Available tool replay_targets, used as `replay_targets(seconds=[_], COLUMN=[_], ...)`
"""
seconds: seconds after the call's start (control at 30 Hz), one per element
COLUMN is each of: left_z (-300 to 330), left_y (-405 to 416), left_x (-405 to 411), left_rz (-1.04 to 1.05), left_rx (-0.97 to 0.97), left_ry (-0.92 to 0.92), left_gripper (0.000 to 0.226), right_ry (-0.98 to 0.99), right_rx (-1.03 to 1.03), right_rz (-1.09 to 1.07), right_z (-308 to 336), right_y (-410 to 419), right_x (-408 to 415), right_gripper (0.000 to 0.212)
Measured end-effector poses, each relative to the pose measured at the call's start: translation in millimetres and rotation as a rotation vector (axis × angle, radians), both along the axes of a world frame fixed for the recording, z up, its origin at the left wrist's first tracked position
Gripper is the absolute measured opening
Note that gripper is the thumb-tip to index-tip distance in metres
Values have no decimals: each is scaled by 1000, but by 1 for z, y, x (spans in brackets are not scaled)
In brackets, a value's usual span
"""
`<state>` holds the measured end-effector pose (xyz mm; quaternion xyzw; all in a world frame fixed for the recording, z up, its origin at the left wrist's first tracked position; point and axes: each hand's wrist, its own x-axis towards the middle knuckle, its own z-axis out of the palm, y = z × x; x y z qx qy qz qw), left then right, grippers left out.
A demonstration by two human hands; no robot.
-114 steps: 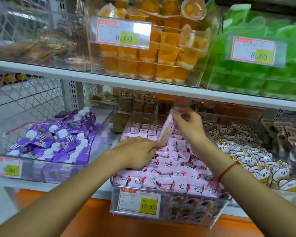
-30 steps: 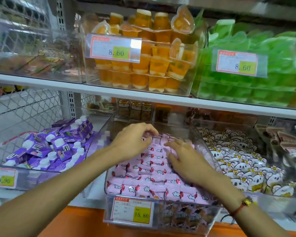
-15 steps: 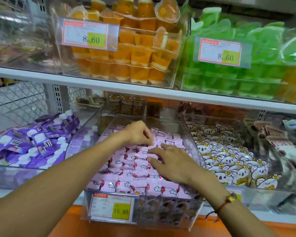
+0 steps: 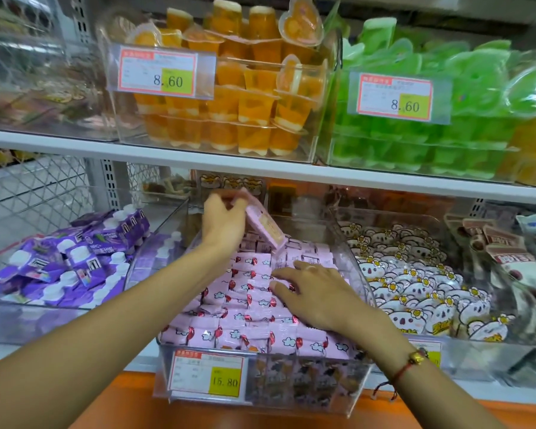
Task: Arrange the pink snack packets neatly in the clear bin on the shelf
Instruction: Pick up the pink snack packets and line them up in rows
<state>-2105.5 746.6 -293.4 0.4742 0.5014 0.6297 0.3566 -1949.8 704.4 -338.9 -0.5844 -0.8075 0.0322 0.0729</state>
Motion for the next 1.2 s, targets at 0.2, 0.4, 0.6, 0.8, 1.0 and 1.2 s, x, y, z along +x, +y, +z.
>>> replay_targets(seconds=[0.2, 0.4, 0.6, 0.8, 1.0, 1.2], left_z=[-1, -3, -8, -5, -14, -22], left_y=[-21, -32, -31, -31, -27, -12], left_x=[-17, -14, -22, -24, -15, -18], left_rz=[7, -303, -434, -531, -488, -391], left_rx=[-80, -349, -89, -73, -172, -88], left_ry=[-281, -600, 295, 453, 223, 518], left_gripper=[24, 26, 34, 31, 48, 46], right_ry=[459, 785, 1237, 1399, 1445, 1274], right_rx=[445, 455, 204, 86, -47, 333], right_rz=[-35, 167, -71, -140, -127, -168], right_z=[20, 35, 41, 42, 49, 42], right_y=[-7, -20, -19, -17, -13, -7], right_x=[-4, -11, -9, -9, -2, 7], right_gripper=[48, 34, 25, 34, 38, 23])
